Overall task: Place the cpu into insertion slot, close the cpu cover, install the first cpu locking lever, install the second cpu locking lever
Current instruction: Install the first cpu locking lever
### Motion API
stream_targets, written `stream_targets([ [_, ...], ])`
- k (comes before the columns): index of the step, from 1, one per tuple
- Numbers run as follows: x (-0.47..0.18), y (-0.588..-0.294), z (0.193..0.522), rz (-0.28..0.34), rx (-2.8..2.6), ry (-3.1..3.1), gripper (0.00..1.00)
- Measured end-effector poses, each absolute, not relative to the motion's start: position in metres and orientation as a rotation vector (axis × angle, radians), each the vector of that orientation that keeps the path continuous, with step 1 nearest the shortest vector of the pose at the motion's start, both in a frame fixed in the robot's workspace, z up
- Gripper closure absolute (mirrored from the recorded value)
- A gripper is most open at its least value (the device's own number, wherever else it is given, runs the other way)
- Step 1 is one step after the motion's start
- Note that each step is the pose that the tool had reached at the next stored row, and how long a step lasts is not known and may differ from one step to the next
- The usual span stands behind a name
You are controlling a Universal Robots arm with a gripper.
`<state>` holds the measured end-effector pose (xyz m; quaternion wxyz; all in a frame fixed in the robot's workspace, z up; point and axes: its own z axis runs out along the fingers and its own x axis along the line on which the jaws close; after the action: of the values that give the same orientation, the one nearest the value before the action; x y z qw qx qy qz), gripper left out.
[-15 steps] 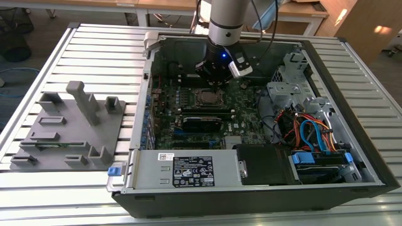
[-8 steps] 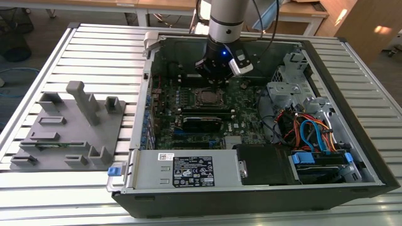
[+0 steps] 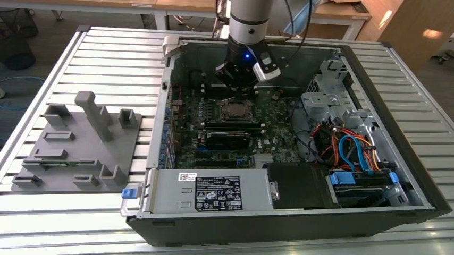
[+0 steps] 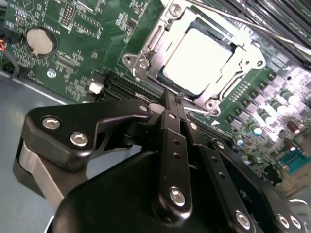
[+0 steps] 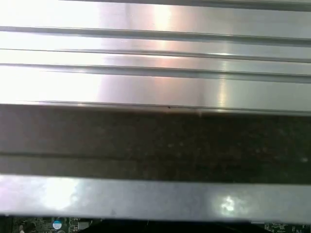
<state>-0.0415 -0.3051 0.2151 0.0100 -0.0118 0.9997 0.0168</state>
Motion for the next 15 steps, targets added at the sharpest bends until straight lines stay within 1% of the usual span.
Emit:
stream_targets([
  [7, -0.056, -0.305, 0.221, 0.058, -0.037, 3.096, 0.90],
  [15, -0.056, -0.301, 0.222, 0.058, -0.038, 3.092, 0.90],
])
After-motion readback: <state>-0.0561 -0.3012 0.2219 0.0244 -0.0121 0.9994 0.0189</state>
